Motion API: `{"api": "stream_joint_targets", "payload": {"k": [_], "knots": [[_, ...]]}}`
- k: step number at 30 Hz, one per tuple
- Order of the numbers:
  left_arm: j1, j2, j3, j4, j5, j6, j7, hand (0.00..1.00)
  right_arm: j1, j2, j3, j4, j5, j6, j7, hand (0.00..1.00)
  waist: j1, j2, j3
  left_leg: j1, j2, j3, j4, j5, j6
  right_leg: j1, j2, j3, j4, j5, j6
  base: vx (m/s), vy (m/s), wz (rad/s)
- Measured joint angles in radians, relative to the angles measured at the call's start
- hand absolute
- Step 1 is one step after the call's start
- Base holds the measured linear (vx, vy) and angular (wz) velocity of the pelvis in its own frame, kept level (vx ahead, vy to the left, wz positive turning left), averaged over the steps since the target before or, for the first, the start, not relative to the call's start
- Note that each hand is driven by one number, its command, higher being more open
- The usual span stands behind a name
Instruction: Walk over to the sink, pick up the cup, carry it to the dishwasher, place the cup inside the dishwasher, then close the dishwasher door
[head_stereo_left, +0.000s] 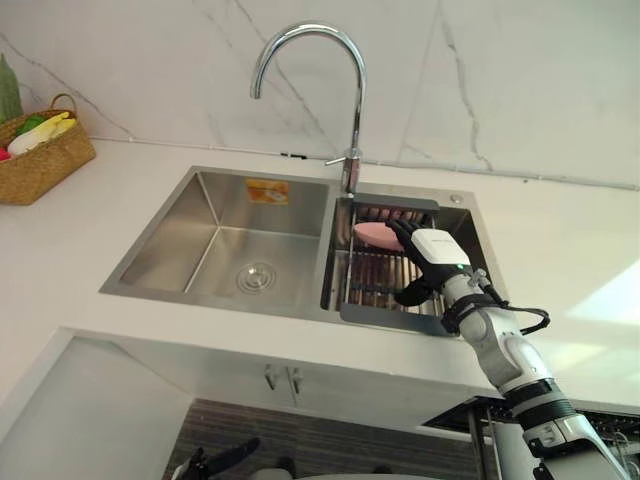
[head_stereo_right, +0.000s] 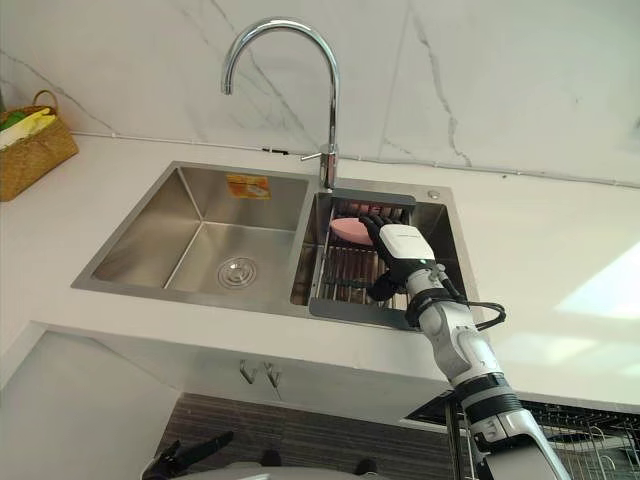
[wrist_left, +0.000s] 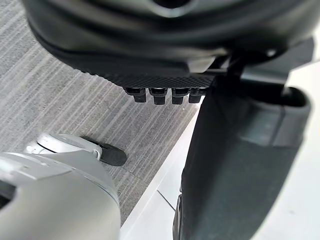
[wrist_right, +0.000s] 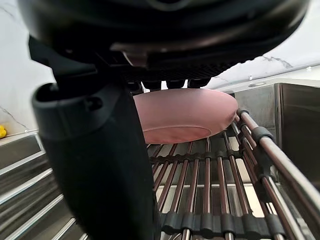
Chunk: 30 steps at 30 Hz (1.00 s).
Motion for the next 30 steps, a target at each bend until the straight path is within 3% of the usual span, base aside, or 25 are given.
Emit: {"api": "stream_joint_targets", "payload": {"k": [8,9,18,30], "knots": [[-0.003,-0.016,0.0,0.0,0.002,-0.014,0.0,1.0,-0.081,0.012,0.023,0.125,-0.03,0.042,-0.072,1.0,0.024,0.006,0.007,-0.006,-0.007,-0.021,-0.001,0.005,0.003,0.004,-0.006,-0.015,0.0,0.001,0.002,0.0,0.015,0.08],[-0.002,-0.018,0.0,0.0,0.002,-0.017,0.0,1.0,-0.094,0.018,0.023,0.144,-0.031,0.043,-0.084,0.0,0.024,0.006,0.01,-0.007,-0.008,-0.022,-0.001,0.005,0.004,0.005,-0.007,-0.016,0.0,0.001,0.003,0.0,0.014,0.03],[-0.002,-0.02,0.0,0.001,0.022,-0.032,-0.001,1.0,-0.168,0.044,0.035,0.197,-0.079,0.068,-0.175,0.0,0.03,0.005,0.027,-0.01,-0.01,-0.025,-0.002,0.005,0.004,0.003,-0.008,-0.019,0.0,0.001,0.004,0.0,0.001,0.0],[0.003,-0.021,0.001,0.01,0.024,-0.099,-0.005,1.0,-0.181,0.045,0.047,0.214,-0.12,0.076,-0.463,0.0,0.029,0.006,0.034,-0.012,-0.01,-0.021,-0.002,0.005,0.004,-0.002,-0.009,-0.014,0.0,0.002,0.005,0.0,0.001,-0.01]]}}
